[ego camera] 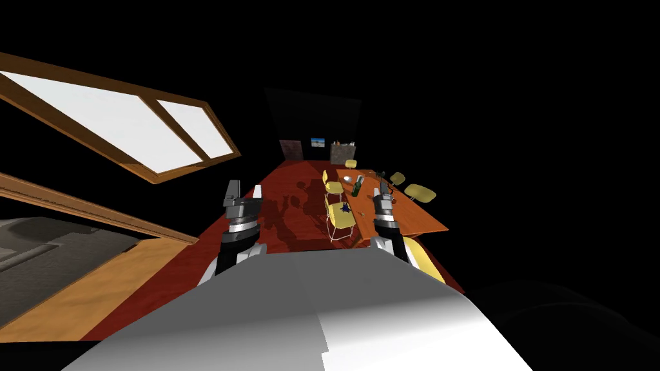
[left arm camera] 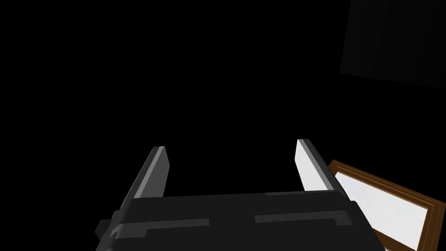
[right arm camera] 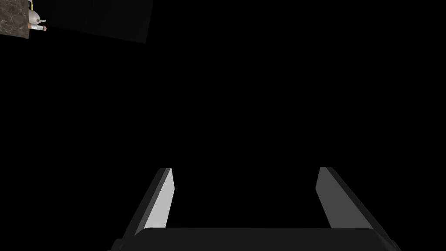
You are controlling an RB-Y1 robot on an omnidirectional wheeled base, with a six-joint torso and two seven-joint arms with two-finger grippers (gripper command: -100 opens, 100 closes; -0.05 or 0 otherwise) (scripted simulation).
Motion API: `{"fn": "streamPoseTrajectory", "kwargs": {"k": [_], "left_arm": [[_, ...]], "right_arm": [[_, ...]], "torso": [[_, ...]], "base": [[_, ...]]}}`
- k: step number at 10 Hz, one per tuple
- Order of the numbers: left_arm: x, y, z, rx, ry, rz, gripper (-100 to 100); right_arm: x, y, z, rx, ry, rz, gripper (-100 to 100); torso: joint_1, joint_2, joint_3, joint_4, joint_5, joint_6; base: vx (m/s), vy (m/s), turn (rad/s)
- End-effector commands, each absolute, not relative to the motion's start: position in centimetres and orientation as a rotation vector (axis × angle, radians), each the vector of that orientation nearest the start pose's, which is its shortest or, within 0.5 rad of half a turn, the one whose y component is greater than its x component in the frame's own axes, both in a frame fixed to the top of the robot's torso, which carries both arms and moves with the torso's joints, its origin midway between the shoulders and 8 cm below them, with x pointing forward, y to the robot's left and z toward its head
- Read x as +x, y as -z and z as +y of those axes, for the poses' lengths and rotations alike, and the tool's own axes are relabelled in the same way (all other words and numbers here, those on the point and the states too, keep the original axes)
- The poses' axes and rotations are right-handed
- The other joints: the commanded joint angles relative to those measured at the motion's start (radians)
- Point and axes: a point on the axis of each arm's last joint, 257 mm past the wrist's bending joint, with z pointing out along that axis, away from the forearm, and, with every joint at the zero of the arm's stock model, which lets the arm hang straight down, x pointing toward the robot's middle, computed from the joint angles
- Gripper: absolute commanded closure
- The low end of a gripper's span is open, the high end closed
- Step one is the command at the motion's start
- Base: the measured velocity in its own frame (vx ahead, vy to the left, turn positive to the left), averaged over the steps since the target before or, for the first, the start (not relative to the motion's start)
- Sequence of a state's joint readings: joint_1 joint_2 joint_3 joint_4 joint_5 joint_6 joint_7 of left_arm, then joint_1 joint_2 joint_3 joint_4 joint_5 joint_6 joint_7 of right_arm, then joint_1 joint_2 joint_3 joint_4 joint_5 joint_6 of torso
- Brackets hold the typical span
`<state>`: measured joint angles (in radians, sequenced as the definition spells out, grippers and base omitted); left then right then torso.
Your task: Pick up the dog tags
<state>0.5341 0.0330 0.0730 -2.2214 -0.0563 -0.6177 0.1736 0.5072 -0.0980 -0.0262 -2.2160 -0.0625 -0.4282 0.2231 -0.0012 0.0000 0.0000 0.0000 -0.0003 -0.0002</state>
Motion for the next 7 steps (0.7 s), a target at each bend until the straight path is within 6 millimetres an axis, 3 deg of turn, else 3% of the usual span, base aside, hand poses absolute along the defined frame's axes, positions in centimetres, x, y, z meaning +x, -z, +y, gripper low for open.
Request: {"fn": "streamPoseTrajectory", "kwargs": {"k": [1, 6, 7], "left_arm": [[33.0, -1.1, 29.4, -0.628, 1.357, 0.616, 0], [33.0, -1.1, 29.4, -0.628, 1.357, 0.616, 0], [33.0, -1.1, 29.4, -0.628, 1.357, 0.616, 0]], "right_arm": [[37.0, 3.3, -29.4, 0.598, -1.013, 0.882, -100], [38.7, 9.2, -30.6, 0.466, -0.783, 1.119, -100], [38.7, 9.2, -30.6, 0.461, -0.775, 1.120, -100]], "torso": [[0.000, 0.000, 0.000, 0.000, 0.000, 0.000], [-0.001, 0.000, 0.000, 0.000, 0.000, 0.000], [-0.002, 0.000, 0.000, 0.000, 0.000, 0.000]], "base": [[-0.003, -0.017, 0.083], [-0.004, -0.024, 0.119], [-0.007, -0.020, 0.032]]}}
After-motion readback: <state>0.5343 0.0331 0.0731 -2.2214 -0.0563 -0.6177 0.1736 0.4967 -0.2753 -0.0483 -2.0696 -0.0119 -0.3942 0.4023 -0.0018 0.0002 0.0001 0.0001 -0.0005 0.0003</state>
